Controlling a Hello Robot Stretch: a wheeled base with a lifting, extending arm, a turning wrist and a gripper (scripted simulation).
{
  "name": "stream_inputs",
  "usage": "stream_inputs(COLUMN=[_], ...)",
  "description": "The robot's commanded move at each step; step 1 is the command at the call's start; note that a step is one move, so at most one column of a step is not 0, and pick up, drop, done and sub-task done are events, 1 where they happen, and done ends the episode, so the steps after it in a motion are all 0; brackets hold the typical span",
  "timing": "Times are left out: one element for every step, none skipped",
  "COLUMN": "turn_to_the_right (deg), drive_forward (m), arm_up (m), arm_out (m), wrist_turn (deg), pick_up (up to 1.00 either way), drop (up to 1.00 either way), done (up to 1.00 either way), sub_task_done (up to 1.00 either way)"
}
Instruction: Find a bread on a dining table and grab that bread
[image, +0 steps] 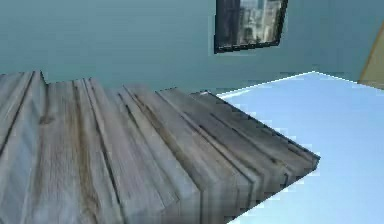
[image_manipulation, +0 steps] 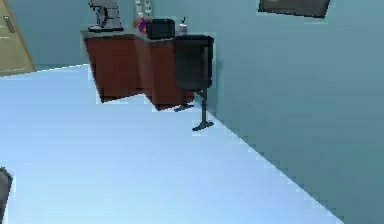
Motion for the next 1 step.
stream_inputs(turn_to_the_right=[-45.0], drive_forward=[0.0], arm_up=[0.0], arm_out=[0.0], wrist_turn=[0.0], pick_up=[0.0], drop=[0.0], done=[0.0], sub_task_done=[0.0])
